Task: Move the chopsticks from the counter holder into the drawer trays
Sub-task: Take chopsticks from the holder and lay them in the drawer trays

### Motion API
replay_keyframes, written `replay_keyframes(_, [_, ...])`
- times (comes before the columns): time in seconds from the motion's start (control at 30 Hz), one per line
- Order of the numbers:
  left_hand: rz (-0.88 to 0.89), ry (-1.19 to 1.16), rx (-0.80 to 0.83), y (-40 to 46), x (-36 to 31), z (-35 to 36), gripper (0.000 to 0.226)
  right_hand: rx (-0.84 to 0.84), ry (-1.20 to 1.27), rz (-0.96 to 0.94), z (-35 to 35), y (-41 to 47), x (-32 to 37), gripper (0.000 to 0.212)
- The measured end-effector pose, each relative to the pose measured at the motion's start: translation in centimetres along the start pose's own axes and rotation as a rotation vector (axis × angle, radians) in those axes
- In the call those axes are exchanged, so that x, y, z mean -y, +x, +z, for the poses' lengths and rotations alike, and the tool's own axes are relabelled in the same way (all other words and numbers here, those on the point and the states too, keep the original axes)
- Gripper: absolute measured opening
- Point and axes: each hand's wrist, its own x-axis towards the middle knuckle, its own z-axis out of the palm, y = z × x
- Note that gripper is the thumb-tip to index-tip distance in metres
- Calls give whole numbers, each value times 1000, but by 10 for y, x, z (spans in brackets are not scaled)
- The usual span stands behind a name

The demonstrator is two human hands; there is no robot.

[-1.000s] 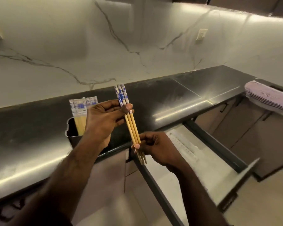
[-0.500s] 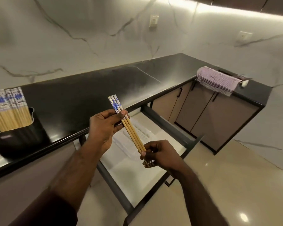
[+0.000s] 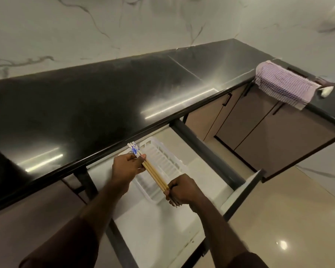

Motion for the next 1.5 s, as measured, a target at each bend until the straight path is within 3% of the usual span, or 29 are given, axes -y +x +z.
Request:
replay_keyframes(0.17, [39,573,-19,54,40,3,40,19,-142,65,17,68,-9,12])
replay_keyframes(0.27, [-10,775,-26,73,60,3,46,33,-229,86,31,100,-18,29])
replay_keyframes(0.37, [-11,937,-29,84,78,1,48,43,-253,102,43,120,-22,31])
replay_keyframes(0.53, [119,1049,-119,88,91,2,41,45,-300,110,57,142,-16,18])
replay_keyframes(0.67, [190,1147,-148,96,102,3,42,42,-371,104,71,153,-14,22])
replay_keyframes(0.77, [168,1217,-106,98,108,3,39,44,-426,104,80,156,-16,27])
replay_keyframes(0.93, [159,1577,-12,91,104,10,41,26,-481,109,93,162,-25,28])
replay_keyframes(1.2, [163,1747,156,90,109,17,60,18,-581,36,106,160,-29,25])
replay_keyframes(1.5, [146,1885,341,95,97,20,35,-55,-629,-36,107,149,-31,27])
